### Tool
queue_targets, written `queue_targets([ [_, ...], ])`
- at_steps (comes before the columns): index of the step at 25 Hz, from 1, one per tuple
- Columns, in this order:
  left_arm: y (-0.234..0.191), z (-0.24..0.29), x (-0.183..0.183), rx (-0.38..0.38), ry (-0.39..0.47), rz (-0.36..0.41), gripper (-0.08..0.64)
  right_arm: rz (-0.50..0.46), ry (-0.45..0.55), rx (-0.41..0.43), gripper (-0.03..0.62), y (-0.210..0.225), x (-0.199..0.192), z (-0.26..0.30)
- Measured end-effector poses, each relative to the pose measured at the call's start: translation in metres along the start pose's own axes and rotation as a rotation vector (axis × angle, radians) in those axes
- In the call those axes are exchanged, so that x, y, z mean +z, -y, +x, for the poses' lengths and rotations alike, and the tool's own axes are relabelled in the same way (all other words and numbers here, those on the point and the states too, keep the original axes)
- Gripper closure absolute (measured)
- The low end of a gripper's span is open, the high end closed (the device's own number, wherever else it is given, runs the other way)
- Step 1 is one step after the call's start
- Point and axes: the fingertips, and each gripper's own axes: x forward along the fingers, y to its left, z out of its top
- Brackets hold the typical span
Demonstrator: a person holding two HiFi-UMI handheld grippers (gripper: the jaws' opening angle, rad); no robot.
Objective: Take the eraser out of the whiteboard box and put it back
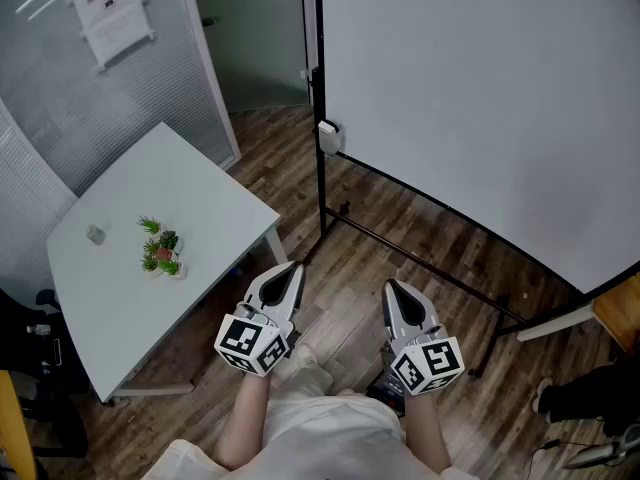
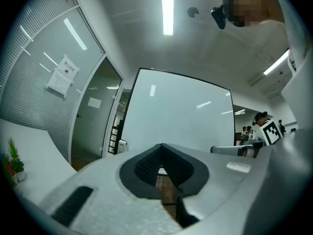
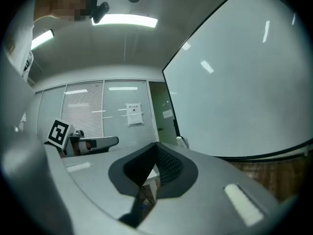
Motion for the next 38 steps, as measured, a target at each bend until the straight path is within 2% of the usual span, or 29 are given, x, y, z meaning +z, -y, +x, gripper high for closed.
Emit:
queue_targets([
  [15, 0.003, -0.034, 0.003, -0.009, -0.007, 0.008, 0.555, -0.022, -0.001, -0.010, 0.581, -0.031, 0.002, -0.013],
  [17, 0.004, -0.037, 0.004, -0.007, 0.010, 0.017, 0.555, -0.021, 0.008, -0.031, 0.581, -0.029, 0.002, -0.017],
  [19, 0.009, -0.039, 0.008, -0.022, 0.050, 0.017, 0.539, -0.006, 0.003, -0.016, 0.579, -0.028, -0.001, -0.019],
  [21, 0.013, -0.037, 0.009, -0.050, 0.058, -0.020, 0.341, 0.021, -0.021, 0.029, 0.401, -0.034, -0.005, -0.018],
  [22, 0.013, -0.037, 0.008, -0.063, 0.052, -0.045, 0.300, 0.029, -0.029, 0.041, 0.359, -0.036, -0.007, -0.018],
  [23, 0.014, -0.037, 0.007, -0.072, 0.049, -0.063, 0.296, 0.031, -0.030, 0.043, 0.342, -0.037, -0.008, -0.018],
  [25, 0.013, -0.036, 0.005, -0.077, 0.048, -0.067, 0.293, 0.038, -0.020, 0.036, 0.338, -0.035, -0.008, -0.019],
  [29, 0.004, -0.024, -0.005, -0.076, 0.019, -0.072, 0.293, 0.114, -0.013, 0.032, 0.328, -0.027, -0.014, -0.017],
  [32, -0.007, -0.006, -0.010, -0.082, 0.006, -0.075, 0.293, 0.126, -0.020, 0.012, 0.328, -0.015, -0.018, -0.009],
  [35, -0.027, 0.021, -0.015, -0.097, -0.024, -0.041, 0.298, 0.129, -0.026, -0.012, 0.335, 0.002, -0.021, 0.013],
  [38, -0.058, 0.051, -0.016, -0.116, -0.039, -0.039, 0.302, 0.135, -0.029, -0.040, 0.336, 0.020, -0.023, 0.048],
])
